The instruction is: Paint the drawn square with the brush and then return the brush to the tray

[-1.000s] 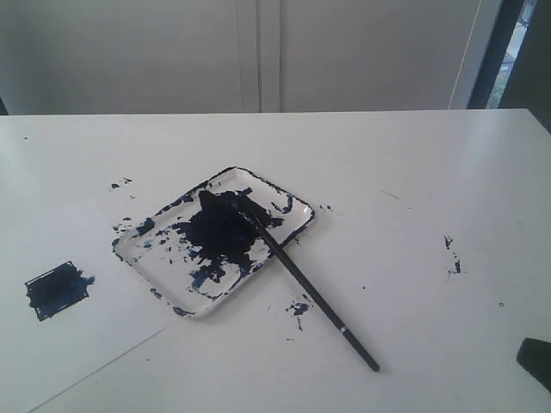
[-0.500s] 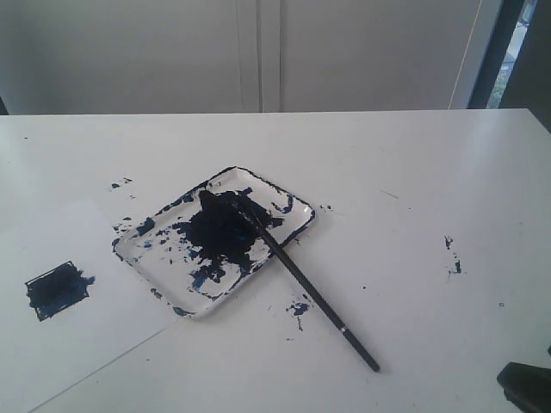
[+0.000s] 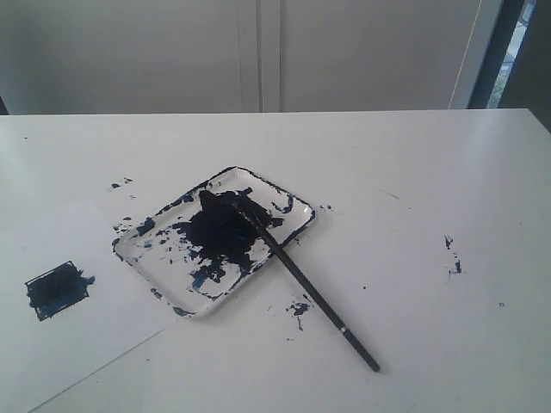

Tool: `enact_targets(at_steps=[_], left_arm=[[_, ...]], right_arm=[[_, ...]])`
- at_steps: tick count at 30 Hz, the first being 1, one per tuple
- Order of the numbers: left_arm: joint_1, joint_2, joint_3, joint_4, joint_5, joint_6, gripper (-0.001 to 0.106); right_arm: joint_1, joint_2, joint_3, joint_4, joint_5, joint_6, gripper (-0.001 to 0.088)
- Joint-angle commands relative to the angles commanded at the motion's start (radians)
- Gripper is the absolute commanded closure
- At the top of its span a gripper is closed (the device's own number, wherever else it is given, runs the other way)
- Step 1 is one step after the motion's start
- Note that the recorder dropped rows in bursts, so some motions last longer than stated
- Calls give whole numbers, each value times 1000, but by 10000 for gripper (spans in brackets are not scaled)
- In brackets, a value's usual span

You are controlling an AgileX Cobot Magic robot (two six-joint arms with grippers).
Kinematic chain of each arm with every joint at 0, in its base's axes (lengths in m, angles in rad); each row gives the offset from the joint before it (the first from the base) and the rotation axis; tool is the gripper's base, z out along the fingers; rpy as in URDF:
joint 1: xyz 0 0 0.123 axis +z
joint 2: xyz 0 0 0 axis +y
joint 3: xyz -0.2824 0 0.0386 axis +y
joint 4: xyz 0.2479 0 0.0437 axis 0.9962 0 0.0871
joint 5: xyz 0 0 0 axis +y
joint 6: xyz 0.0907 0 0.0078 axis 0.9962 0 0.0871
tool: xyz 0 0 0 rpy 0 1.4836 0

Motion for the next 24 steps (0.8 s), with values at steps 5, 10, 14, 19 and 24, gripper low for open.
enact_targets(at_steps=[5, 10, 14, 19, 24], left_arm=[[39, 0, 111, 0, -112, 0, 651], [37, 0, 176, -73, -120, -2, 651], [37, 0, 176, -214, 133, -2, 651], [37, 0, 176, -287, 144, 1, 652], [37, 0, 176, -339, 169, 1, 725]], right_arm=[[0, 0, 0, 0, 5, 0, 761], [0, 0, 0, -5, 24, -23, 761], [0, 0, 0, -5, 9, -23, 761], [0, 0, 0, -65, -1, -60, 761], [0, 0, 0, -185, 100, -163, 761]])
